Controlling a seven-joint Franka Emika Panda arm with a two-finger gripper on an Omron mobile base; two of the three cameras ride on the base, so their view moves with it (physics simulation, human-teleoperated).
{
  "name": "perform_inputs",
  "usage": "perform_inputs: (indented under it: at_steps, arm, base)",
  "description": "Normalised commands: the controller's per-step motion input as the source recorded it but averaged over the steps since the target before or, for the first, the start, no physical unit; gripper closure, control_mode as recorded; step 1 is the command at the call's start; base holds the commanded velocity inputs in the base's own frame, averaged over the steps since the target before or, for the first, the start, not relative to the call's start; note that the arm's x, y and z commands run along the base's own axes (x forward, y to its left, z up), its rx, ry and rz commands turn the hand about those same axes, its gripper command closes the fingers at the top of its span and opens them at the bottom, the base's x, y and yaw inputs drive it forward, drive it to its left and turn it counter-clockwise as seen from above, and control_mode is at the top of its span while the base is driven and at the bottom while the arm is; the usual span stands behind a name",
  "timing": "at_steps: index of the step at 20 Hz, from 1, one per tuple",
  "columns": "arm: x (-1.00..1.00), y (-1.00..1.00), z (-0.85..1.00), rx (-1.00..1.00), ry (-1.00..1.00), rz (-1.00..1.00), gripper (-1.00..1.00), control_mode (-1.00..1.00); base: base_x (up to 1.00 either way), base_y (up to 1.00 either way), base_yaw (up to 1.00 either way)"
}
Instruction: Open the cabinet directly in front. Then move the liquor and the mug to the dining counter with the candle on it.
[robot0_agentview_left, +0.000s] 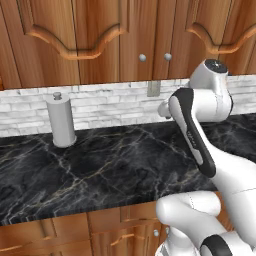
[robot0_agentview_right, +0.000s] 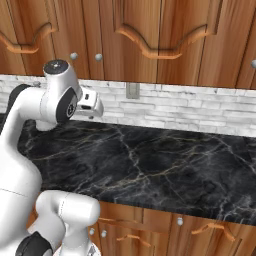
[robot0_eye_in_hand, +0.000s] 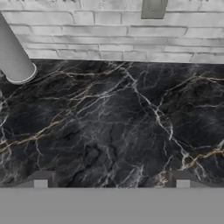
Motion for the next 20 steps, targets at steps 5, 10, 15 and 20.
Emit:
perform_inputs:
  at_steps: [5, 10, 15, 20]
  arm:
    - [-0.03, -0.05, 0.45, 0.0, -0.21, 0.0, -1.0, -1.0]
    - [-0.02, 0.0, 0.41, 0.0, -0.27, 0.0, -1.0, -1.0]
    - [0.0, -0.04, 0.32, 0.0, -0.27, 0.0, -1.0, -1.0]
    - [0.0, -0.08, 0.35, 0.0, -0.27, 0.0, -1.0, -1.0]
  base:
    - [0.0, 0.0, 0.0]
    - [0.0, 0.0, 0.0]
    - [0.0, 0.0, 0.0]
    - [0.0, 0.0, 0.0]
